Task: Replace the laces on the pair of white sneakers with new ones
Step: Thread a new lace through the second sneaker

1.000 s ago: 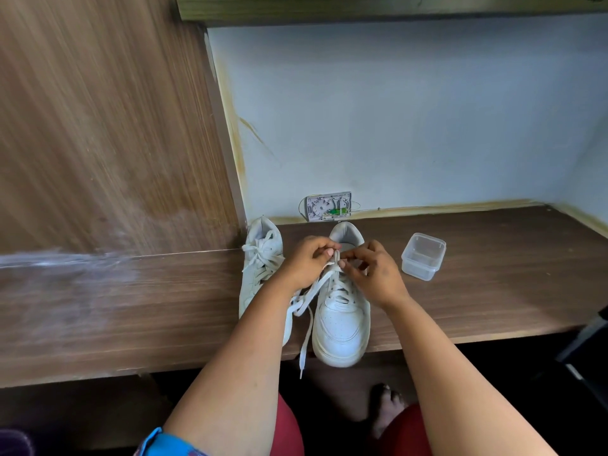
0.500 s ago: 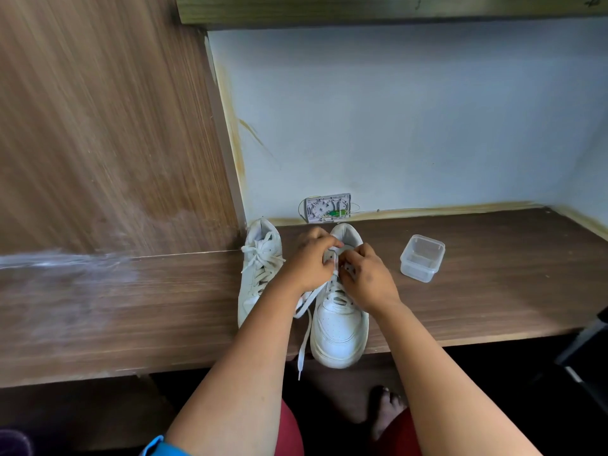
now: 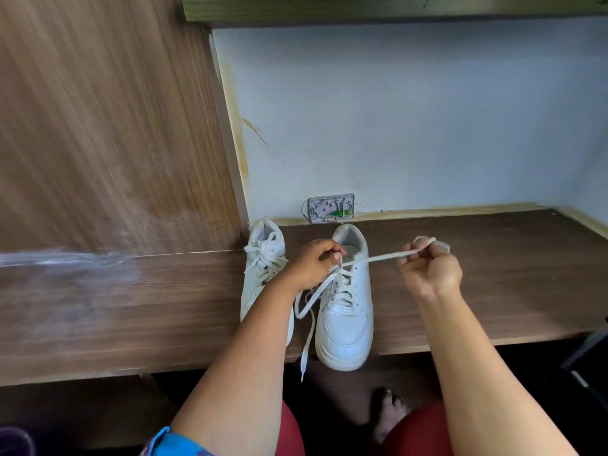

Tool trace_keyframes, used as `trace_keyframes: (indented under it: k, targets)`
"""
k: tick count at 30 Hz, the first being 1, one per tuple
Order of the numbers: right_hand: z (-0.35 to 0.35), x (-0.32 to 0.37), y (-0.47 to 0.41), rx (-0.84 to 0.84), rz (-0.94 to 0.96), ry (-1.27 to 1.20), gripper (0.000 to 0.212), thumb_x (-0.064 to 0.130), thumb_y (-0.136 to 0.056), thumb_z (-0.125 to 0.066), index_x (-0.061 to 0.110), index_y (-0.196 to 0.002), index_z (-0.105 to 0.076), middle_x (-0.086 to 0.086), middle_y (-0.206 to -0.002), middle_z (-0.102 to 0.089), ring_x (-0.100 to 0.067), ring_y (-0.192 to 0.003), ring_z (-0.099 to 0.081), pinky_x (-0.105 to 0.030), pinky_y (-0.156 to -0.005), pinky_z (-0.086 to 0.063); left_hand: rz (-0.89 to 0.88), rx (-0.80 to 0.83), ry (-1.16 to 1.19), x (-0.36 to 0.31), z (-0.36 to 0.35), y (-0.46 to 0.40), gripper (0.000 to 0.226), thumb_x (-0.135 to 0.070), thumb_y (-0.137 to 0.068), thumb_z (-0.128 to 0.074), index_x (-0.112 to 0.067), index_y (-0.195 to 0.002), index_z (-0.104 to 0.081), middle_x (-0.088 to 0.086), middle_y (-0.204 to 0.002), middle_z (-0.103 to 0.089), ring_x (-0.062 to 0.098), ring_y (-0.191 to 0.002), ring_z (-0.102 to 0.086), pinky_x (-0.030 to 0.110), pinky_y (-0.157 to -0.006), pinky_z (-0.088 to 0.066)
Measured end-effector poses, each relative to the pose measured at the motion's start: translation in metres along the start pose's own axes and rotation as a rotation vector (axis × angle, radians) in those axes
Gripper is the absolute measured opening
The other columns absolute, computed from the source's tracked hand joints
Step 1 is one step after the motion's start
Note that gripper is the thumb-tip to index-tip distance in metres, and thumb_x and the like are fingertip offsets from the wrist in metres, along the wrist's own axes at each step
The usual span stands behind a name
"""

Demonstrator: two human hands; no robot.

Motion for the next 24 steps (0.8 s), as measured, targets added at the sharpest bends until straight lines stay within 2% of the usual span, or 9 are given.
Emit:
trace_keyframes:
  k: [2,5,7,9,11,15,17,19,24]
  targets:
    - [-0.013,0.002,0.005,0.072,0.156,0.514,0.023,0.021,-0.102,-0.041,0.020,-0.080,-0.049,0.002,-0.069,-0.045,-0.012,-0.055,-0.039,-0.020,-0.048,-0.037,0.022,0.005,0.038,0.003,-0.001,-0.001,0.021,-0.009,-0.098,-0.049,-0.008,-0.108,-0.067,0.006,-0.108,-0.058,0.011,-0.091,-0.054,0.005,-0.065,-0.041]
    - [-0.053,-0.026,0.024,0.468,0.652,1.648,0.006,0.036,-0.092,-0.061,0.032,-0.088,-0.061,0.009,-0.079,-0.053,-0.012,-0.070,-0.052,-0.026,-0.058,-0.039,0.062,0.015,0.110,0.009,-0.002,-0.001,0.023,-0.009,-0.100,-0.047,-0.007,-0.110,-0.067,0.007,-0.109,-0.059,0.012,-0.089,-0.054,0.011,-0.067,-0.043]
    - [-0.054,-0.048,0.027,0.647,0.787,1.910,0.016,0.036,-0.085,-0.069,0.030,-0.099,-0.070,0.005,-0.089,-0.052,-0.017,-0.085,-0.053,-0.028,-0.067,-0.041,0.071,0.008,0.119,0.010,-0.002,-0.001,0.022,-0.010,-0.100,-0.047,-0.008,-0.109,-0.067,0.010,-0.115,-0.059,0.012,-0.092,-0.055,0.010,-0.070,-0.043]
    - [-0.055,-0.053,0.024,0.664,0.853,1.977,0.018,0.033,-0.083,-0.070,0.027,-0.100,-0.072,0.000,-0.096,-0.051,-0.021,-0.095,-0.049,-0.030,-0.075,-0.043,0.073,-0.002,0.126,0.008,-0.001,0.000,0.022,-0.010,-0.100,-0.047,-0.008,-0.109,-0.067,0.009,-0.115,-0.058,0.009,-0.088,-0.053,0.006,-0.065,-0.042]
    - [-0.057,-0.043,0.018,0.583,0.820,1.805,0.010,0.028,-0.082,-0.071,0.023,-0.090,-0.073,0.000,-0.095,-0.052,-0.018,-0.093,-0.048,-0.029,-0.075,-0.042,0.077,0.005,0.146,0.007,-0.002,0.000,0.021,-0.009,-0.100,-0.047,-0.009,-0.108,-0.066,0.008,-0.114,-0.057,0.008,-0.084,-0.053,0.008,-0.063,-0.042]
    - [-0.013,0.008,-0.002,0.031,0.312,0.581,0.017,0.016,-0.097,-0.051,0.022,-0.083,-0.058,0.001,-0.074,-0.058,-0.008,-0.065,-0.053,-0.023,-0.061,-0.037,0.082,0.032,0.169,0.007,-0.002,0.002,0.022,-0.009,-0.100,-0.046,-0.015,-0.104,-0.067,0.008,-0.115,-0.058,0.012,-0.092,-0.055,0.013,-0.068,-0.045]
    - [0.003,0.003,-0.003,-0.055,0.105,0.141,0.020,0.013,-0.102,-0.042,0.018,-0.085,-0.051,0.001,-0.071,-0.059,-0.013,-0.070,-0.057,-0.025,-0.063,-0.040,0.077,0.033,0.191,0.007,-0.003,0.003,0.023,-0.007,-0.100,-0.045,-0.012,-0.105,-0.067,0.005,-0.109,-0.058,0.011,-0.089,-0.054,0.017,-0.069,-0.045]
    - [-0.003,0.003,-0.002,-0.005,0.140,0.350,0.018,0.018,-0.102,-0.042,0.018,-0.085,-0.048,0.001,-0.068,-0.051,-0.013,-0.065,-0.051,-0.022,-0.055,-0.041,0.082,0.039,0.223,0.007,-0.004,0.003,0.024,-0.006,-0.100,-0.044,-0.008,-0.107,-0.067,0.002,-0.104,-0.057,0.009,-0.085,-0.053,0.016,-0.068,-0.045]
    - [-0.051,-0.041,0.019,0.608,0.681,1.778,0.006,0.035,-0.086,-0.067,0.038,-0.092,-0.067,0.006,-0.088,-0.061,-0.012,-0.077,-0.059,-0.029,-0.067,-0.047,0.102,0.027,0.244,0.012,-0.005,0.002,0.023,-0.009,-0.100,-0.045,-0.009,-0.109,-0.067,0.007,-0.109,-0.061,0.009,-0.086,-0.057,0.018,-0.071,-0.047]
Point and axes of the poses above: each hand's wrist, its own y-axis away from the middle knuckle, its own z-axis out of the back of the hand, x = y × z, the point moved 9 cm from there along -y, towards the middle knuckle
